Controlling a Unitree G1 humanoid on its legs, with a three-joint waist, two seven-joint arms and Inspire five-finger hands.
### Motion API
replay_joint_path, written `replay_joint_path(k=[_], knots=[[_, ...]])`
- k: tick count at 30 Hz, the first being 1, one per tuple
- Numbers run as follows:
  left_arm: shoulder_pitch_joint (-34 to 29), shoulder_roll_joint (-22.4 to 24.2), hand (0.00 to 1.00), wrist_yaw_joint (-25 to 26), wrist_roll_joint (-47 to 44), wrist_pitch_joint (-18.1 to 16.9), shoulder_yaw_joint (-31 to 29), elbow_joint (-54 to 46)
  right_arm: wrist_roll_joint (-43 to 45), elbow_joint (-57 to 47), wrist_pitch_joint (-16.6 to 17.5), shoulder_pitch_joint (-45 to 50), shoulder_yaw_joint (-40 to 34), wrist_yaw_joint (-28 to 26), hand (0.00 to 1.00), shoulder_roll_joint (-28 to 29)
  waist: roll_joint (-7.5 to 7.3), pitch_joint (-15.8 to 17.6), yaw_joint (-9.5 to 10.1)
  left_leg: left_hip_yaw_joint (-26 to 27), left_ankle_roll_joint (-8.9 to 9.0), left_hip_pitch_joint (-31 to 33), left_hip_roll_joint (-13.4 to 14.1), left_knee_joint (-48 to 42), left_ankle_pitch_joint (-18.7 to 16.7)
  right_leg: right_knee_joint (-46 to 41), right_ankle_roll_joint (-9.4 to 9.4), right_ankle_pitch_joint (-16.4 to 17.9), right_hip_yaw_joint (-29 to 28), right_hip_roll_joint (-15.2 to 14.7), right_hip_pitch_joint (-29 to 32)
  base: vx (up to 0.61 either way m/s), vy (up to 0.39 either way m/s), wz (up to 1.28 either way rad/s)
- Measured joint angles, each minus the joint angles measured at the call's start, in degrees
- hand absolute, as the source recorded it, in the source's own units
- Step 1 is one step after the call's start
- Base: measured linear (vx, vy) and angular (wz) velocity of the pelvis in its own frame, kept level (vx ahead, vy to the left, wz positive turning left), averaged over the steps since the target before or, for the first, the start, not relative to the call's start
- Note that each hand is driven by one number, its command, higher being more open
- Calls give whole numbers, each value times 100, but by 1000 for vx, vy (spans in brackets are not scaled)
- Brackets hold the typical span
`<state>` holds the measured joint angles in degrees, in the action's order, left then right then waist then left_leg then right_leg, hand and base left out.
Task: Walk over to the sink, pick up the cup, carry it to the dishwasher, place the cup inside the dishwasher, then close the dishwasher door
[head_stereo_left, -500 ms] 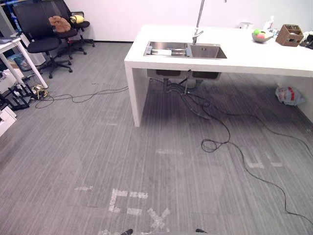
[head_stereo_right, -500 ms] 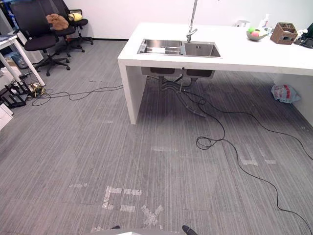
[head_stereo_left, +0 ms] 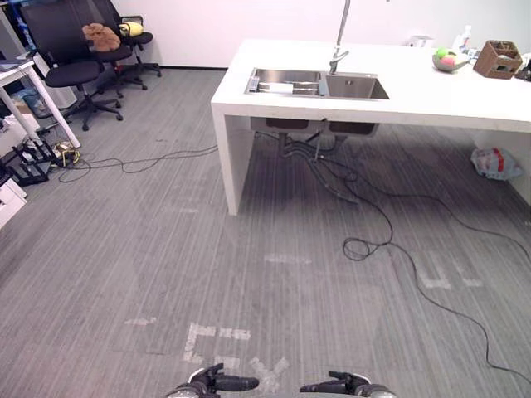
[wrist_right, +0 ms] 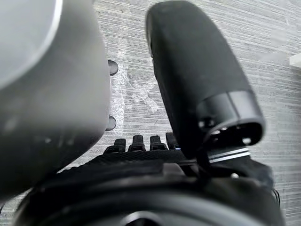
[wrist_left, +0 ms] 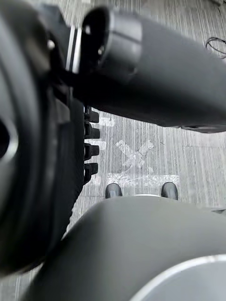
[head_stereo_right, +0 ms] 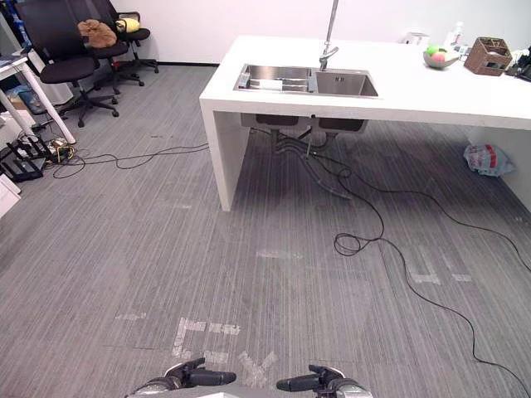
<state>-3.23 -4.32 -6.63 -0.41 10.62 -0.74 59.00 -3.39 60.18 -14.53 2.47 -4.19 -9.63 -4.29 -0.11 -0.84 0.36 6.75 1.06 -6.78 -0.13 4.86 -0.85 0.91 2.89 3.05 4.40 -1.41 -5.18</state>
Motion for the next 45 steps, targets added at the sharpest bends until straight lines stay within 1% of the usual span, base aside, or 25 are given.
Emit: replay_joint_path(k=[4,6,10,14,17,19,22,25,27,28,30,32,33,34,35,36,37,38,39,40,41,42,43,44,45], knots=[[29,4,100,120,-159,145,-15,6,158,1,-16,0,-10,11,100,-11,-1,5,-7,3,-1,-6,-3,1,1,0,0,0,0,-3,-3,0,0,0],[37,26,100,280,-442,266,-184,14,350,1,-42,3,-25,33,100,-28,3,7,-14,8,-2,-21,-3,2,1,0,-1,0,0,-2,-14,0,0,0],[47,39,100,440,-737,384,-341,17,498,1,-41,26,-59,63,100,-33,2,8,-14,11,-5,-42,-2,3,3,-2,-2,-1,2,-3,-38,0,0,0],[43,52,100,550,-938,401,-462,18,663,0,-41,38,-62,89,100,-51,4,43,-10,9,-17,-96,-3,7,11,-1,-4,-1,21,-5,-93,-35,-20,1],[31,90,100,573,-987,400,-668,18,799,1,-43,44,-62,96,100,-71,4,43,-5,3,-37,-98,-4,10,24,-2,-7,-1,41,-6,-93,-26,-16,1],[24,87,100,626,-1113,400,-672,18,856,1,-43,48,-62,101,100,-77,4,43,-3,2,-45,-99,-4,11,29,-2,-8,-2,51,-7,-95,-15,-12,1],[12,76,100,684,-1343,409,-699,17,907,2,42,53,-60,96,100,-81,2,43,2,-9,-50,-99,-6,13,32,2,-8,-2,73,-8,-103,0,0,0],[-7,71,100,775,-1772,463,-909,17,1293,11,154,111,-58,109,100,-117,-4,48,4,-31,-52,-96,-10,14,34,13,-8,-2,106,-12,-115,-15,-26,4],[-21,63,100,993,-2179,469,-952,17,1597,9,160,145,-58,214,100,-135,-6,48,14,-39,-52,-96,-10,16,34,19,-8,-2,127,-14,-122,0,0,0],[-24,68,100,1059,-2293,474,-1016,18,1663,9,158,149,-57,243,100,-136,-8,49,15,-39,-52,-96,-10,16,34,21,-8,-2,129,-13,-123,0,0,0],[-30,98,100,1414,-2718,485,-1160,18,1762,9,145,153,-57,326,100,-137,-14,53,23,-38,-52,-98,-8,17,34,20,-8,-2,135,-14,-125,0,0,0],[-31,139,100,1647,-2928,505,-1335,19,1794,8,138,151,-54,364,100,-135,-31,63,31,-36,-53,-101,-9,16,33,-2,-8,-1,137,-18,-121,0,0,0],[-31,152,100,1696,-3002,515,-1433,18,1794,-2,141,139,-43,390,100,-130,-56,80,36,-31,-56,-97,-22,15,29,-114,-68,58,142,-38,-68,0,0,0],[-32,165,100,1704,-3003,519,-1505,18,1795,-10,148,133,-43,400,100,-128,-63,86,35,-31,-60,-88,-32,14,27,-260,-79,136,149,-58,-1,-44,-17,5],[-38,182,100,1700,-3002,520,-1591,10,1830,-53,186,137,-45,443,100,-124,-105,114,38,-22,-113,-83,-60,-18,-33,-762,-15,399,168,-132,201,-32,-10,10],[-37,182,100,1687,-3002,521,-1634,-4,1884,-85,211,141,-46,468,100,-118,-130,132,43,-1,-175,-85,-81,-60,-82,-1163,52,573,180,-187,349,-65,-9,1],[-27,200,100,1653,-3049,519,-1873,-7,1919,-157,262,144,-63,487,100,-115,-166,182,98,49,-244,-81,-101,-198,-211,-2268,70,805,210,-300,839,-51,4,-14],[-23,207,100,1637,-3123,516,-2057,-11,1920,-237,291,143,-81,487,100,-115,-141,223,158,91,-266,-74,-98,-373,-317,-3204,36,818,223,-383,1270,-55,19,-16],[-55,187,100,1655,-3201,513,-2248,-52,1944,-310,381,154,-127,463,100,-67,-233,269,145,98,-323,-113,-90,-635,-427,-4160,-72,858,233,-523,1687,-4,32,-7],[-73,184,100,1660,-3217,513,-2255,-67,1954,-305,395,157,-133,461,100,-64,-246,267,145,95,-304,-134,-87,-657,-434,-4196,-95,885,243,-551,1701,25,36,8],[-100,167,100,1669,-3221,514,-2267,-88,1955,-263,415,176,-164,451,100,-53,-272,262,146,66,-279,-191,-56,-710,-489,-3959,-136,936,276,-653,1697,88,15,10],[-91,174,100,1668,-3222,538,-2355,-80,1956,-223,417,206,-241,437,100,-53,-256,255,145,30,-238,-186,8,-738,-531,-3310,-138,926,348,-716,1639,101,-9,9],[-84,185,100,1669,-3224,552,-2443,-75,1956,-223,418,203,-281,430,100,-52,-254,255,145,23,-210,-179,47,-742,-551,-2941,-136,899,396,-729,1607,162,-72,-2],[-63,188,100,1674,-3220,565,-2574,-53,1957,-188,419,203,-341,417,100,-45,-251,261,146,21,-176,-164,159,-797,-659,-2263,-82,794,469,-714,1555,178,-125,-12],[-42,189,100,1691,-3217,568,-2652,-33,1959,-126,419,202,-350,390,100,-54,-237,275,141,23,-92,-153,268,-873,-757,-1849,-72,649,482,-674,1529,191,-156,-13]])
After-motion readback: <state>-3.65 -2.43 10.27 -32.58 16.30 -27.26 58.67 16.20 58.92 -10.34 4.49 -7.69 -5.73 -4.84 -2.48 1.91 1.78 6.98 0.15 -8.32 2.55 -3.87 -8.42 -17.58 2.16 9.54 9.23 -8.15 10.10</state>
